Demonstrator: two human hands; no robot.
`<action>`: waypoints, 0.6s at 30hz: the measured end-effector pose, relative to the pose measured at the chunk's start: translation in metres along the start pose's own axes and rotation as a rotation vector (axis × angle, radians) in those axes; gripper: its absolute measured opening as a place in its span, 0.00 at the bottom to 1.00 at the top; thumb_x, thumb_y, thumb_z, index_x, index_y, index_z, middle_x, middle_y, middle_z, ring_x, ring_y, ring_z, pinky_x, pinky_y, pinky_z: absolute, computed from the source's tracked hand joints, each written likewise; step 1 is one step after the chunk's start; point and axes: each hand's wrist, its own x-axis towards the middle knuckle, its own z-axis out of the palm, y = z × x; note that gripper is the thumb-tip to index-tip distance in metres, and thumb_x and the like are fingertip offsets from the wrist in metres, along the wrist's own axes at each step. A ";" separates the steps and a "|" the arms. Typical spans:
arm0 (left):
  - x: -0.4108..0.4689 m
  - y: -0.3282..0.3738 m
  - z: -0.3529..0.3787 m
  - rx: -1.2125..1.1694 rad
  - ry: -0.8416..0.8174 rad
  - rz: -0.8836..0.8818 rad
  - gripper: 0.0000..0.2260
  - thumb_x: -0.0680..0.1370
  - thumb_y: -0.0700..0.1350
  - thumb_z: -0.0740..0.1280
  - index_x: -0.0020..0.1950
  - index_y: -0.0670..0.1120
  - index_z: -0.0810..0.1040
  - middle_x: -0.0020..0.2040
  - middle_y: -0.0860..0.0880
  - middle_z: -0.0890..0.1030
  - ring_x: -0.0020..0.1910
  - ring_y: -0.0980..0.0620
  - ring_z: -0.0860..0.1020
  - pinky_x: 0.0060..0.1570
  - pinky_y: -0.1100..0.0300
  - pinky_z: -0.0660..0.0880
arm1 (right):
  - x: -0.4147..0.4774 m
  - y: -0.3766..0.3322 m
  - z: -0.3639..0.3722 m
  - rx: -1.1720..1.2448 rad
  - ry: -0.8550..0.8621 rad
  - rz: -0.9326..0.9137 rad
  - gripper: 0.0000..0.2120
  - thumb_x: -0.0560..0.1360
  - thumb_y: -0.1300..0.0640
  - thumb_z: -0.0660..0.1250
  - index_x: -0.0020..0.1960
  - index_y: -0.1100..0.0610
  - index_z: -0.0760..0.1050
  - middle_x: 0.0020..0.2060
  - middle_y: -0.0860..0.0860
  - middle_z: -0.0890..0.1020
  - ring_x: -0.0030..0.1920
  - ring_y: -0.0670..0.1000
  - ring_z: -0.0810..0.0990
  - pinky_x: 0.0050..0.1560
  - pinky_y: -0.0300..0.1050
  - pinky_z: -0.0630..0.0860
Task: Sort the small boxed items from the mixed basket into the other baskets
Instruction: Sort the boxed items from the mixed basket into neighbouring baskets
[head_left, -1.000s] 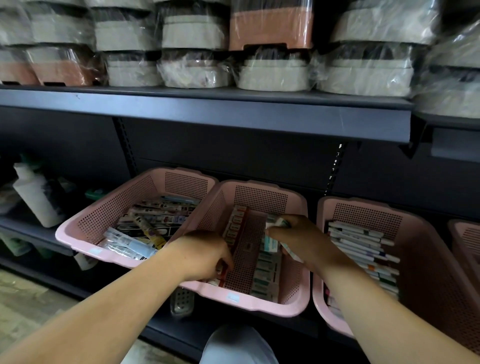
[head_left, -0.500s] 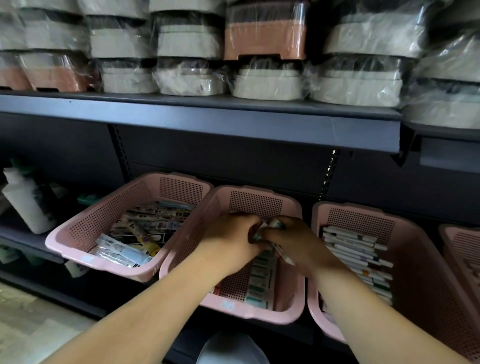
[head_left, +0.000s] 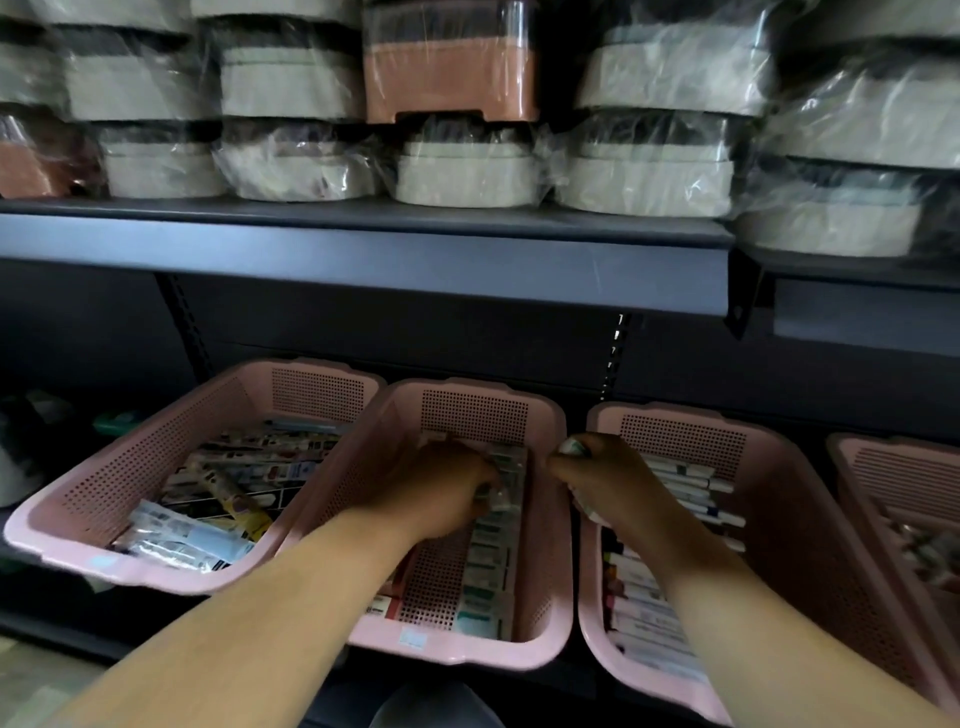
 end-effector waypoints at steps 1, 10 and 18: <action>0.005 0.001 0.001 0.004 -0.011 0.009 0.11 0.82 0.52 0.68 0.64 0.58 0.82 0.66 0.55 0.81 0.65 0.50 0.78 0.67 0.56 0.72 | 0.001 0.001 0.001 -0.003 -0.001 0.001 0.11 0.70 0.52 0.73 0.32 0.54 0.75 0.21 0.47 0.73 0.25 0.48 0.72 0.30 0.40 0.66; 0.030 -0.001 0.032 0.010 -0.078 0.021 0.10 0.81 0.47 0.69 0.61 0.53 0.85 0.62 0.51 0.84 0.62 0.48 0.80 0.63 0.60 0.71 | 0.004 0.006 0.002 0.009 -0.022 -0.001 0.12 0.73 0.55 0.73 0.33 0.53 0.74 0.20 0.47 0.71 0.21 0.46 0.69 0.25 0.35 0.63; 0.032 -0.004 0.040 -0.023 -0.050 0.020 0.08 0.80 0.46 0.69 0.57 0.53 0.85 0.61 0.51 0.84 0.61 0.49 0.80 0.59 0.62 0.70 | 0.006 0.007 0.002 0.005 -0.020 0.015 0.15 0.72 0.54 0.74 0.31 0.52 0.73 0.19 0.46 0.72 0.21 0.45 0.70 0.28 0.37 0.65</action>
